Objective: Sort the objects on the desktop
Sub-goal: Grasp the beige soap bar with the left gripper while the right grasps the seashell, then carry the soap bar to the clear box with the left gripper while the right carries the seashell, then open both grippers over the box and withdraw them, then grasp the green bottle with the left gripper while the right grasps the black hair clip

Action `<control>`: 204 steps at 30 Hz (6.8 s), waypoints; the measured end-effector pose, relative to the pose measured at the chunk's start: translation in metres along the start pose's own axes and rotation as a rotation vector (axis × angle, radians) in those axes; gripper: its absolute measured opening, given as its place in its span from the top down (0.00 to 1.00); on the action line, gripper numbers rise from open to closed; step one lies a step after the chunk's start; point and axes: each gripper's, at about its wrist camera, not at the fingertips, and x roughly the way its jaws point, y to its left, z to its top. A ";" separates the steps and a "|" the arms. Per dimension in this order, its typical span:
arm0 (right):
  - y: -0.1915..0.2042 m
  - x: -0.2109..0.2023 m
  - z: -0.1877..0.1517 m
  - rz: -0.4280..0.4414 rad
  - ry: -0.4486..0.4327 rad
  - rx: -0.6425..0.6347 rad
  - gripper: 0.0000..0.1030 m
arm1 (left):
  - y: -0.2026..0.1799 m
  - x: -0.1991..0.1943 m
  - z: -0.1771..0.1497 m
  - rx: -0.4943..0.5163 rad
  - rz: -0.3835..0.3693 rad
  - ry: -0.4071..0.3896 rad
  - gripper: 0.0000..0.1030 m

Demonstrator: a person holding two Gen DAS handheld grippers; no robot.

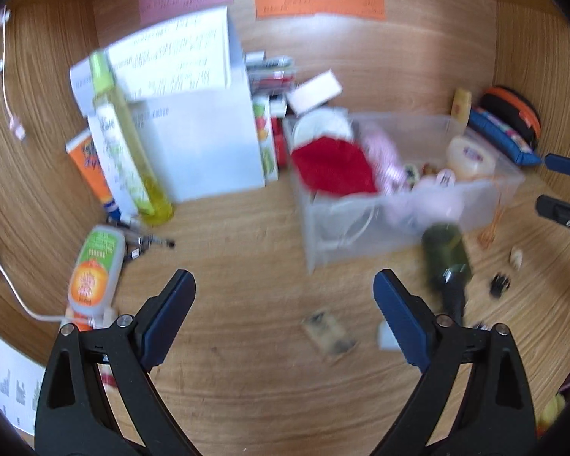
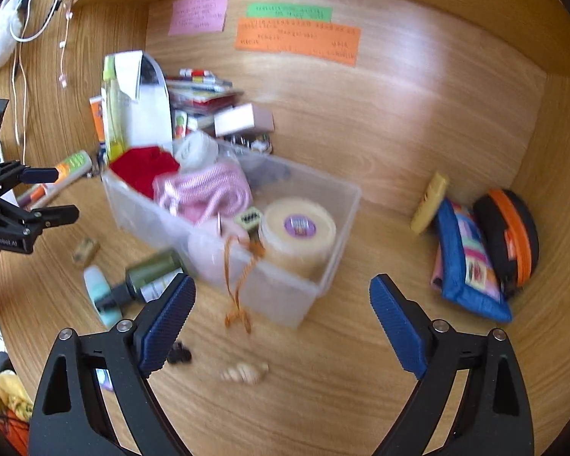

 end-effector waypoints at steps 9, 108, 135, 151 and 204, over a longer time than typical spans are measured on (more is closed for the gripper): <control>-0.001 0.023 -0.030 0.064 0.119 0.039 0.11 | 0.003 0.012 -0.032 0.040 -0.029 0.092 0.07; 0.015 0.076 0.086 0.205 0.028 -0.001 0.64 | -0.044 0.019 0.076 -0.026 -0.207 -0.148 0.57; 0.045 0.101 0.068 0.173 0.068 -0.081 0.63 | -0.046 0.041 0.059 0.032 -0.116 -0.122 0.55; 0.048 0.097 0.067 0.128 0.044 -0.112 0.45 | -0.038 0.027 0.059 -0.003 -0.110 -0.187 0.36; 0.029 0.023 -0.036 0.197 0.100 -0.081 0.30 | -0.072 0.018 0.009 0.016 -0.169 -0.016 0.09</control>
